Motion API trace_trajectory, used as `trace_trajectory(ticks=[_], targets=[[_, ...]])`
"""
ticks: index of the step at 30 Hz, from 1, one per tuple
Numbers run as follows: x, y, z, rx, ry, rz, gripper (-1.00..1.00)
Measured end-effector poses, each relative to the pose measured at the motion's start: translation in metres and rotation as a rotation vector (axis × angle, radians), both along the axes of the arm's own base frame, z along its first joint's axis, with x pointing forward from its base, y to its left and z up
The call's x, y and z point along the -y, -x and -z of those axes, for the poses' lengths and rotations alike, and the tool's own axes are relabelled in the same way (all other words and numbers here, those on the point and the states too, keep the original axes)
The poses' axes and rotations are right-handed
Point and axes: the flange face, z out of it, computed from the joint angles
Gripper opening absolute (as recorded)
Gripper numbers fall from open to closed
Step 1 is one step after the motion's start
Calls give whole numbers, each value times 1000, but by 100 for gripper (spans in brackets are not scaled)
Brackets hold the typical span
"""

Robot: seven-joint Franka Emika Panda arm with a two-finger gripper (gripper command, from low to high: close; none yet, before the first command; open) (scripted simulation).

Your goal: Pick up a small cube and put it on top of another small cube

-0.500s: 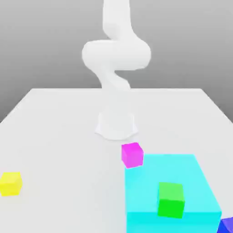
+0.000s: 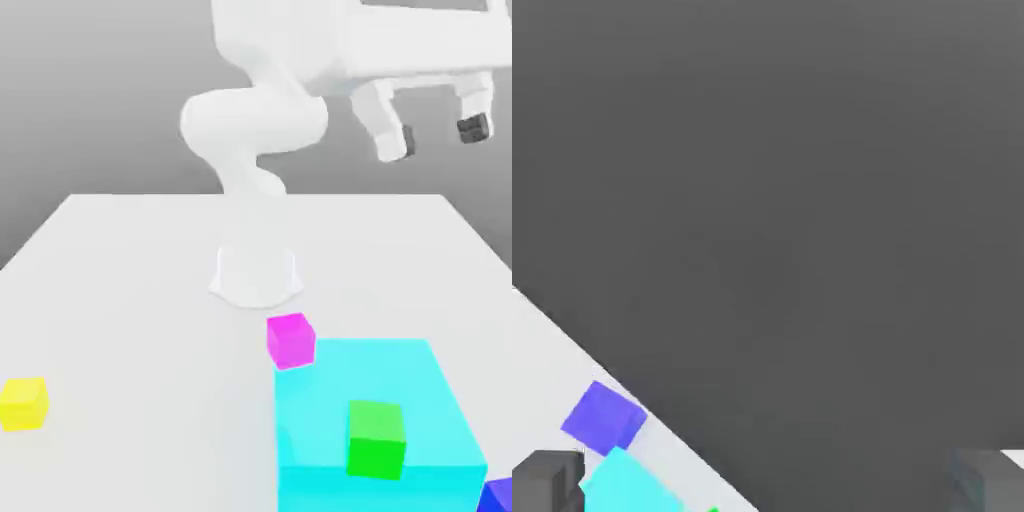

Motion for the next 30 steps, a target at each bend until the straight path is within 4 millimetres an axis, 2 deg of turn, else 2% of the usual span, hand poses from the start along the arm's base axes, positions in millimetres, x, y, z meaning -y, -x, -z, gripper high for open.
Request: trace_trajectory(ticks=[5, 10, 14, 19, 22, 23, 28, 29, 30], targets=[[-57, -14, 77, -60, 83, -243, 0], [-96, -19, 155, -108, 178, -458, 0], [-126, -13, 216, -138, 264, -642, 0], [-157, 1, 288, -163, 378, -866, 0], [-161, 3, 336, -166, 394, -899, 0], [-161, 4, 350, -167, 395, -901, -100], [-161, 4, 350, -170, 394, -901, -100], [-160, 4, 357, -169, 395, -902, -100], [-161, 4, 352, -169, 395, -903, -100]])
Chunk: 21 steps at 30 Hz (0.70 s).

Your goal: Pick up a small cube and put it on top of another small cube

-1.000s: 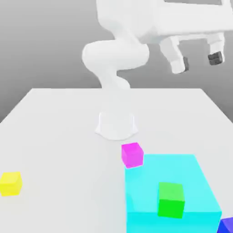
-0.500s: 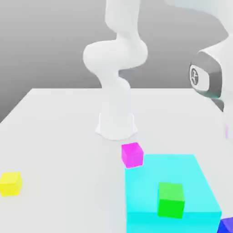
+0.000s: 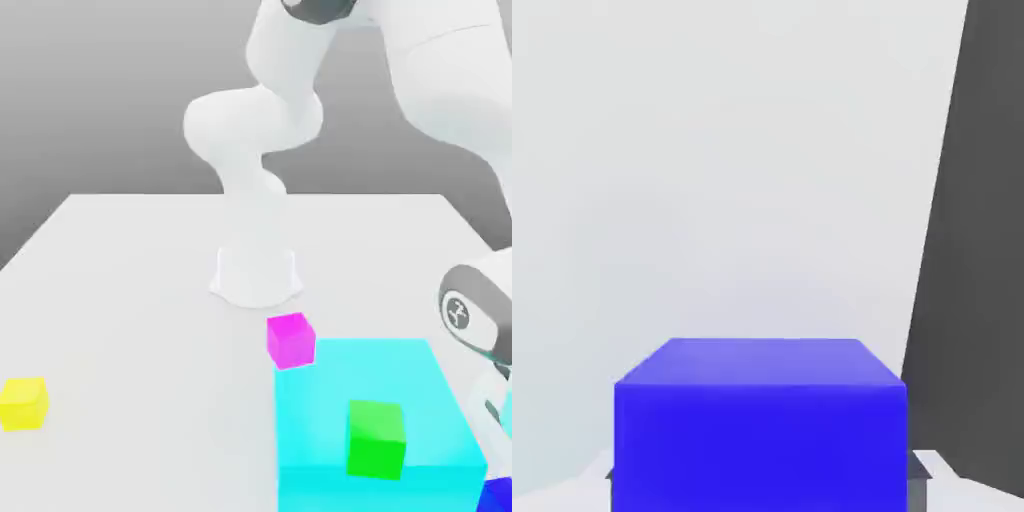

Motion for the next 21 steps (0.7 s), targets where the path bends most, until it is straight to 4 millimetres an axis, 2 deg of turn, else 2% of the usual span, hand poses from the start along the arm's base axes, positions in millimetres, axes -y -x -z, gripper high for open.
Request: trace_trajectory(ticks=[3, 5, 9, 14, 17, 19, 21], targets=[[0, 0, -41, 0, 0, -1, -100], [14, -15, -75, 29, -5, -3, -100], [58, -30, -137, 67, 2, -96, -100], [123, -32, -200, 96, 19, -228, -100], [158, -16, -217, 70, 21, -337, -100], [175, -1, -221, 42, 15, -421, -100], [178, 9, -201, 10, 3, -459, -100]])
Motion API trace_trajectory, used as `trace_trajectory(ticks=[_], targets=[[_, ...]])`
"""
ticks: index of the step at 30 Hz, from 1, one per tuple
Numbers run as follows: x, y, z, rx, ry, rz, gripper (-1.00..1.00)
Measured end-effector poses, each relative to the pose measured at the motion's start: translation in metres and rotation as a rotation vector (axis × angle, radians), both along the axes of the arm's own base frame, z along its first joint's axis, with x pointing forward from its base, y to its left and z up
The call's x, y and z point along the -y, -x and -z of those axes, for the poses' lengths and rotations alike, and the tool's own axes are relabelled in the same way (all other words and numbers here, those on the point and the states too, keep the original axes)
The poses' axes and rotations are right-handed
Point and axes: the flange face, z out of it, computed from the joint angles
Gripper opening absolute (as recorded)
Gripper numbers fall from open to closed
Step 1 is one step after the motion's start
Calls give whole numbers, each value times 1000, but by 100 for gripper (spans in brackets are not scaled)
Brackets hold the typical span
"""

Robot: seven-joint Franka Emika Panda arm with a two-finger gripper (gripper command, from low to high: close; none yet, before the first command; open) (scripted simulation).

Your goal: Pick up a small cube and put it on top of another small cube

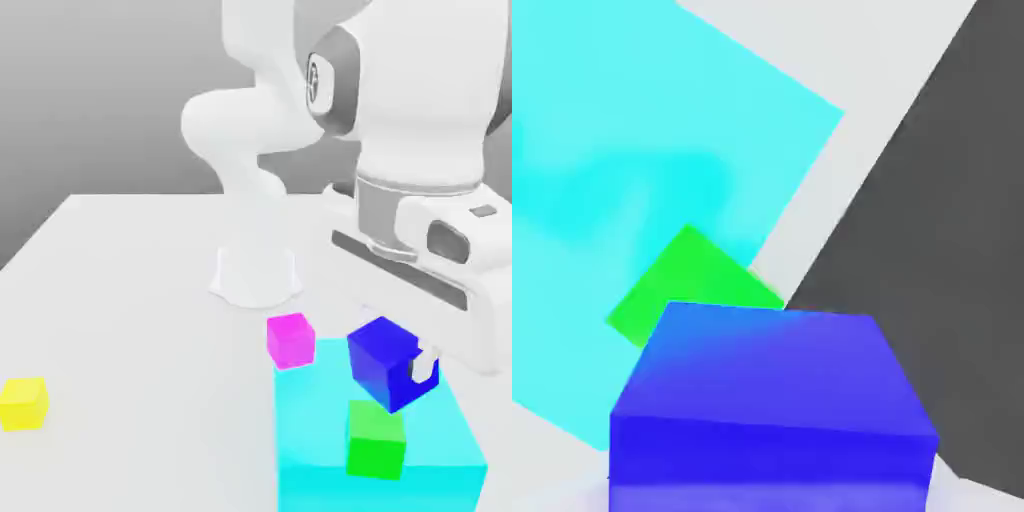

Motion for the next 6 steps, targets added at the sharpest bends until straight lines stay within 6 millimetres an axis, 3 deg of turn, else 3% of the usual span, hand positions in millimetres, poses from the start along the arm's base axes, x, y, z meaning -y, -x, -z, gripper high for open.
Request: trace_trajectory(ticks=[3, 4, 6], targets=[[-17, 7, 42, -10, -1, -46, -100], [-16, 8, 52, -11, 0, -46, 100], [-16, 8, 52, -11, 0, -46, 100]])
